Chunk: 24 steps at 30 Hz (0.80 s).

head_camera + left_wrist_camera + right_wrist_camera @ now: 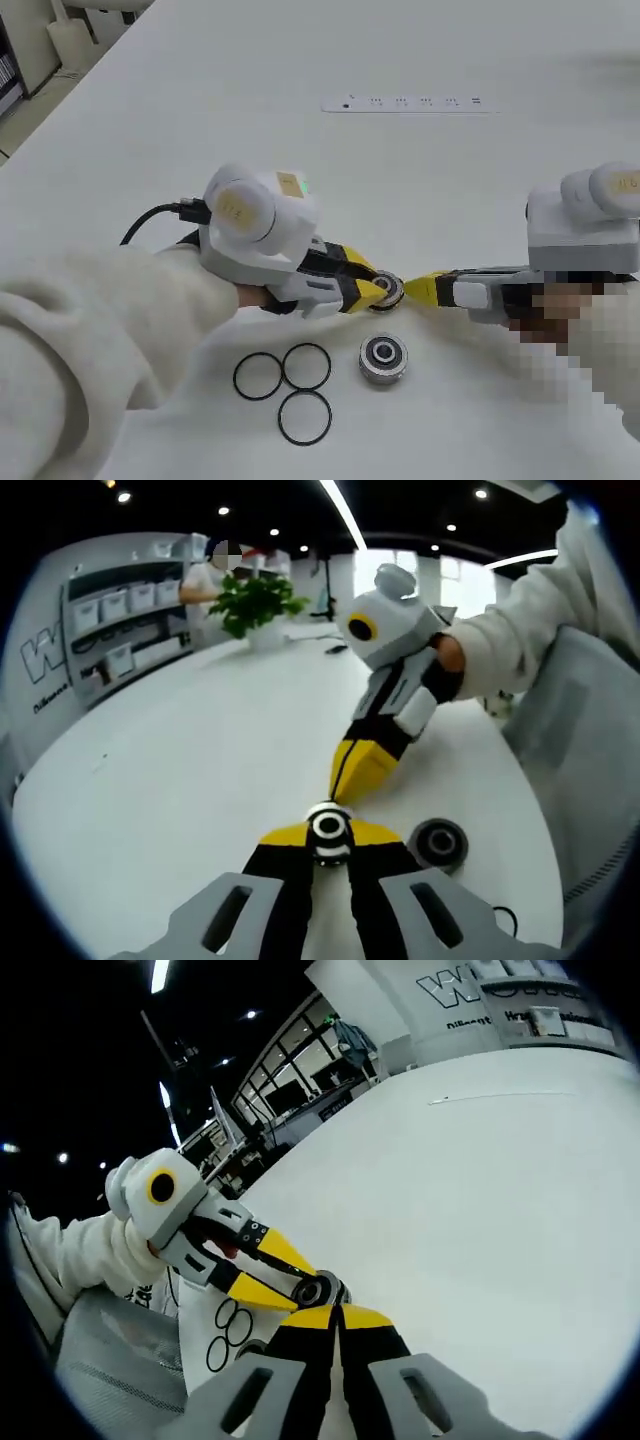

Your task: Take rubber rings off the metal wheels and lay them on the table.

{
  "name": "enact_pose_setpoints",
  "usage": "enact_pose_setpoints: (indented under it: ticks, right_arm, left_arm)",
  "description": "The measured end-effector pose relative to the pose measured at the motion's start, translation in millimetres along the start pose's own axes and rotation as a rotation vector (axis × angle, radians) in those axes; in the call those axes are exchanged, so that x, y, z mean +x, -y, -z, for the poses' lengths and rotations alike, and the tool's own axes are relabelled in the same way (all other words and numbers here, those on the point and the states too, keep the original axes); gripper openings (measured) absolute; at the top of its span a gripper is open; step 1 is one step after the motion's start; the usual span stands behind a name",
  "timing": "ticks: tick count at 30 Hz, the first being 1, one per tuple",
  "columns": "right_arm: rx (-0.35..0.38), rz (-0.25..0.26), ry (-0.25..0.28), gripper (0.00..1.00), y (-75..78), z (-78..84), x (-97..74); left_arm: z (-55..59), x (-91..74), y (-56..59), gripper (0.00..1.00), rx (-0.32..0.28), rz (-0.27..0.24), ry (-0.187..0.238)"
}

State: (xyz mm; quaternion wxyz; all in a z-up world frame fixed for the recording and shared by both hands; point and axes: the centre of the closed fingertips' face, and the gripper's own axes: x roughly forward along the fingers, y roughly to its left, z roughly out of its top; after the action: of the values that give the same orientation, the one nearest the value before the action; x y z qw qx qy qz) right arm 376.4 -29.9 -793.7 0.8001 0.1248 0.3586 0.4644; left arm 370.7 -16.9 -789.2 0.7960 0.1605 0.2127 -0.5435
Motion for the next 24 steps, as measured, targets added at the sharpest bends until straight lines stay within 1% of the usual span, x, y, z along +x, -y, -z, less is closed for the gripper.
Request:
enact_pose_setpoints:
  ticks: [1, 4, 5, 6, 7, 8, 11, 15, 24]
  right_arm:
    - [0.011, 0.0, 0.005, 0.0, -0.6, -1.2, -0.3]
    - [-0.01, 0.005, -0.004, 0.0, -3.3, -0.8, 0.3]
    - [-0.01, -0.003, 0.0, 0.0, -5.0, -1.9, 0.4]
    - [-0.002, 0.005, -0.004, 0.0, -5.4, -1.4, 1.1]
    - [-0.025, 0.009, -0.007, 0.0, -6.4, -1.5, 1.1]
    - [-0.033, 0.01, -0.009, 0.0, -7.1, -1.5, 1.4]
    - [-0.035, 0.012, -0.012, 0.0, -7.5, -1.7, 1.7]
    - [-0.046, 0.008, -0.015, 0.0, -12.0, -2.4, 3.3]
    - [-0.089, 0.007, -0.025, 0.0, -17.2, -3.2, 6.2]
  left_arm:
    - [0.0, 0.0, 0.0, 0.13, 0.001, 0.0, 0.0]
    - [0.2, 0.1, 0.1, 0.13, 0.001, 0.001, 0.001]
    - [0.2, 0.1, 0.1, 0.13, 0.001, 0.001, 0.001]
    - [0.3, 0.1, 0.2, 0.13, 0.001, 0.002, 0.002]
    - [0.5, -0.1, 0.0, 0.13, 0.002, 0.001, 0.002]
    - [0.7, -0.2, -0.1, 0.13, 0.002, 0.0, 0.002]
    - [0.9, -0.3, -0.1, 0.13, 0.003, -0.002, 0.001]
    - [0.9, -0.2, 0.0, 0.12, 0.001, -0.004, -0.001]
    - [0.8, -0.1, 0.3, 0.13, 0.001, -0.008, -0.003]
